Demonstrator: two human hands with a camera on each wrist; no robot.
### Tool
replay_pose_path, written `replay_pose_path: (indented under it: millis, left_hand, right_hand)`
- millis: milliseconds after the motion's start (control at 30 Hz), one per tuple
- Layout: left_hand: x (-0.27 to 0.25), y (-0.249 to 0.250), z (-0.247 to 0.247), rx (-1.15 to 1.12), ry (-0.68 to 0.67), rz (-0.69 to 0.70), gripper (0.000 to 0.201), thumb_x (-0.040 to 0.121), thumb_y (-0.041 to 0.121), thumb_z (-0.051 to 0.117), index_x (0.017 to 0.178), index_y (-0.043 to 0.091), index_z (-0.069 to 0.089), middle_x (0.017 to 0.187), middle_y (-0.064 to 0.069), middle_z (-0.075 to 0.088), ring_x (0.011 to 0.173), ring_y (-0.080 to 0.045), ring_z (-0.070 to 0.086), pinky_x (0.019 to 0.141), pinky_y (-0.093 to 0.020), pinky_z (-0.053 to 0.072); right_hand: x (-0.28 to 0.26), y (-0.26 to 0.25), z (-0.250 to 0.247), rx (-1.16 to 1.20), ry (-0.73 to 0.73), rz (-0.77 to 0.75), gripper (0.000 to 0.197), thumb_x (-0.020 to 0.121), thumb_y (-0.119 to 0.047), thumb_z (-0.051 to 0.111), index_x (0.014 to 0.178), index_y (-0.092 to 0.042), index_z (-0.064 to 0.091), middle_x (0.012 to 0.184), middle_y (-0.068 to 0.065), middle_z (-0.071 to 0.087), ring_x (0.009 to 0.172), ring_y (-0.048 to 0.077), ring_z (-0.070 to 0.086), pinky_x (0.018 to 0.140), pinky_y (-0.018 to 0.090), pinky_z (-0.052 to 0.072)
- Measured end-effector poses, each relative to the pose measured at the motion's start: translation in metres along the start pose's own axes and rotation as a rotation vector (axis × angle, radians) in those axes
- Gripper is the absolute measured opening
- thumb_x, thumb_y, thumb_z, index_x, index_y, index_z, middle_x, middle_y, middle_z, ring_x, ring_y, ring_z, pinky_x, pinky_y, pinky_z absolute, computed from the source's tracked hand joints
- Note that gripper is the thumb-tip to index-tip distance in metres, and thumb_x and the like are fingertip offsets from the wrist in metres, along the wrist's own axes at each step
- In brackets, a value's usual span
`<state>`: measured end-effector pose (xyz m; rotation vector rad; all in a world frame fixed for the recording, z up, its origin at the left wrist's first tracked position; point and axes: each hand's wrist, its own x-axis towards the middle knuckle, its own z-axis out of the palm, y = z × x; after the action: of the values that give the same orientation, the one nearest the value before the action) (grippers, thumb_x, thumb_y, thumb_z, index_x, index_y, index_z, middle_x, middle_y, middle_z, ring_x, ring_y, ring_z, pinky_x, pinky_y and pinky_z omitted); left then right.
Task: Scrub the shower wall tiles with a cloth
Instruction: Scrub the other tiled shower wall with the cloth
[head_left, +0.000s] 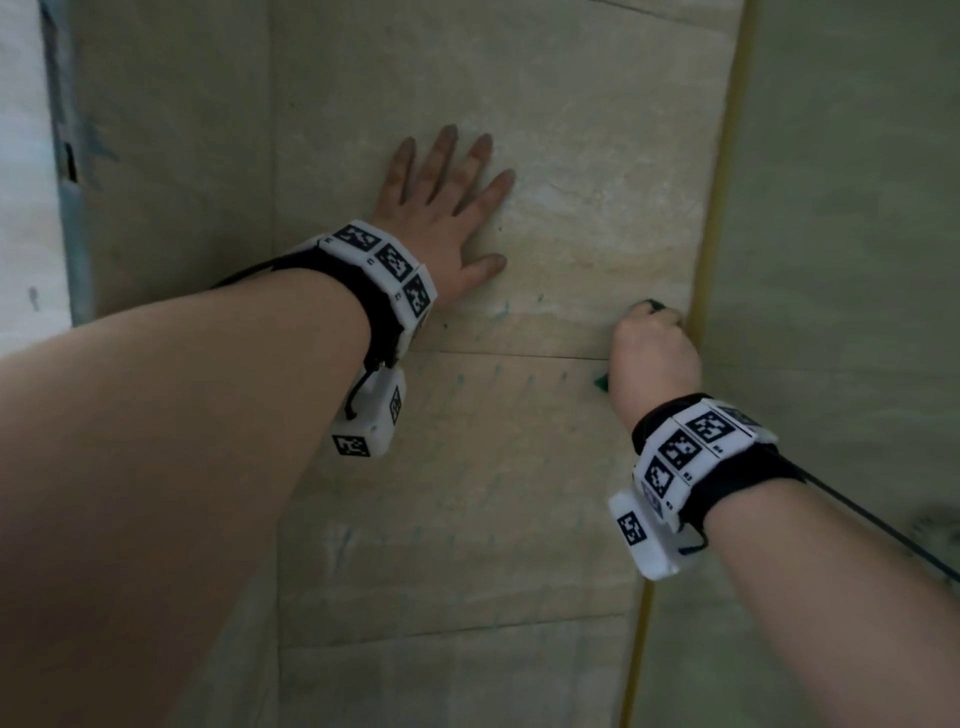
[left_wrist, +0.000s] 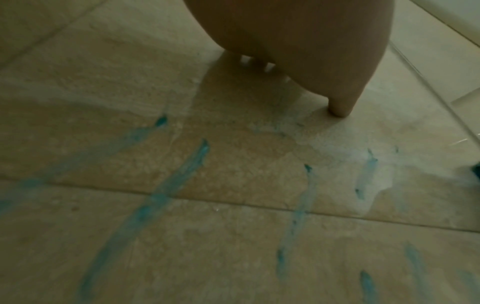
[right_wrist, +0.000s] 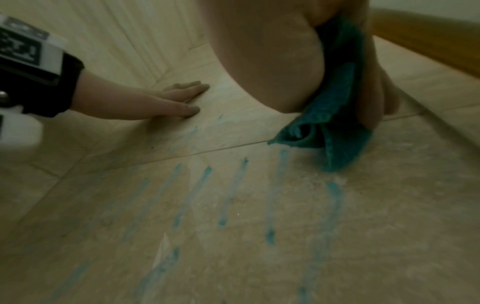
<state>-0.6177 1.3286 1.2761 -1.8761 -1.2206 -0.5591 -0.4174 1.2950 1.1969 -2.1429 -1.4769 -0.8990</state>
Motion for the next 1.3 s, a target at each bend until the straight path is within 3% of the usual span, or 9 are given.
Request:
replay_pose_path:
  millis: [267,367,500,700,833,900,1067,1167,1300]
  left_hand:
    - [-0.001,0.001,0.001,-0.023,0.01,0.008,0.076,0.095,0.061,0.026,0.151,0.029,-0.015,0.157,-0.001,-0.027,0.144,-0.027,-0.024,0.115,-0.049,-0.016]
    - [-0.001,0.001,0.001,-0.024,0.008,0.009,0.076,0.096,0.06,0.027,0.151,0.029,-0.014,0.157,-0.001,-0.027,0.144,-0.027,-0.025,0.114,-0.048,-0.017]
    - [-0.002,0.0,0.001,-0.038,0.012,0.007,0.076,0.095,0.06,0.028,0.152,0.03,-0.013,0.157,0.0,-0.026,0.144,-0.026,-0.024,0.113,-0.047,-0.019]
    - [-0.001,0.0,0.001,-0.033,0.01,0.01,0.076,0.095,0.061,0.027,0.151,0.03,-0.015,0.157,0.0,-0.027,0.144,-0.025,-0.025,0.113,-0.046,-0.018]
    - [-0.001,-0.001,0.003,-0.018,0.012,0.013,0.076,0.095,0.062,0.025,0.151,0.03,-0.015,0.157,0.0,-0.026,0.144,-0.026,-0.024,0.113,-0.047,-0.018]
    - [0.0,-0.001,0.002,-0.018,0.013,0.013,0.076,0.095,0.062,0.025,0.151,0.03,-0.015,0.157,0.0,-0.026,0.144,-0.026,-0.024,0.113,-0.047,-0.017]
    - [-0.002,-0.001,0.001,-0.008,0.008,0.01,0.075,0.095,0.062,0.025,0.151,0.03,-0.014,0.158,0.0,-0.026,0.144,-0.025,-0.024,0.114,-0.046,-0.016]
    - [-0.002,-0.003,0.0,-0.013,0.005,0.016,0.075,0.095,0.062,0.024,0.151,0.031,-0.014,0.158,0.001,-0.025,0.144,-0.024,-0.024,0.115,-0.046,-0.016]
    - [-0.002,-0.005,0.002,-0.02,0.006,0.037,0.074,0.095,0.064,0.022,0.15,0.033,-0.016,0.157,0.003,-0.027,0.144,-0.022,-0.025,0.114,-0.044,-0.018]
  right_hand:
    - [0.0,0.001,0.012,-0.03,-0.088,0.008,0.024,0.097,0.0,0.042,0.118,0.01,0.045,0.119,0.023,0.053,0.106,0.031,0.059,0.084,0.033,0.053]
    - [-0.015,-0.012,0.019,-0.07,-0.023,-0.045,0.029,0.091,-0.002,0.042,0.117,0.006,0.052,0.113,0.021,0.061,0.095,0.024,0.065,0.069,0.025,0.052]
    - [-0.03,-0.03,0.014,-0.145,0.024,-0.196,0.031,0.069,-0.007,0.044,0.077,-0.008,0.074,0.071,0.013,0.069,0.05,0.016,0.062,0.042,0.021,0.042]
    - [-0.043,-0.045,0.014,-0.153,0.237,-0.388,0.043,0.073,0.005,0.03,0.079,0.002,0.073,0.073,0.019,0.066,0.048,0.023,0.06,0.035,0.023,0.04]
    - [-0.028,-0.03,0.01,-0.129,0.109,-0.269,0.006,0.065,-0.01,0.064,0.064,-0.007,0.069,0.063,0.012,0.063,0.041,0.016,0.055,0.034,0.019,0.036]
    - [-0.021,-0.022,0.009,-0.149,0.05,-0.164,0.015,0.052,-0.015,0.078,0.061,-0.01,0.067,0.061,0.009,0.062,0.04,0.014,0.055,0.033,0.019,0.035]
    - [-0.015,-0.001,0.012,-0.006,0.008,-0.036,0.02,0.093,0.002,0.043,0.11,0.004,0.054,0.111,0.022,0.056,0.093,0.03,0.063,0.069,0.035,0.053]
    - [-0.01,-0.002,0.002,0.137,0.036,0.013,0.025,0.094,0.005,0.042,0.119,0.007,0.049,0.117,0.024,0.052,0.1,0.035,0.06,0.075,0.038,0.051]
    - [0.007,-0.008,-0.006,0.313,0.284,-0.099,0.037,0.09,0.013,0.037,0.125,0.006,0.046,0.121,0.025,0.045,0.098,0.038,0.054,0.073,0.036,0.041]
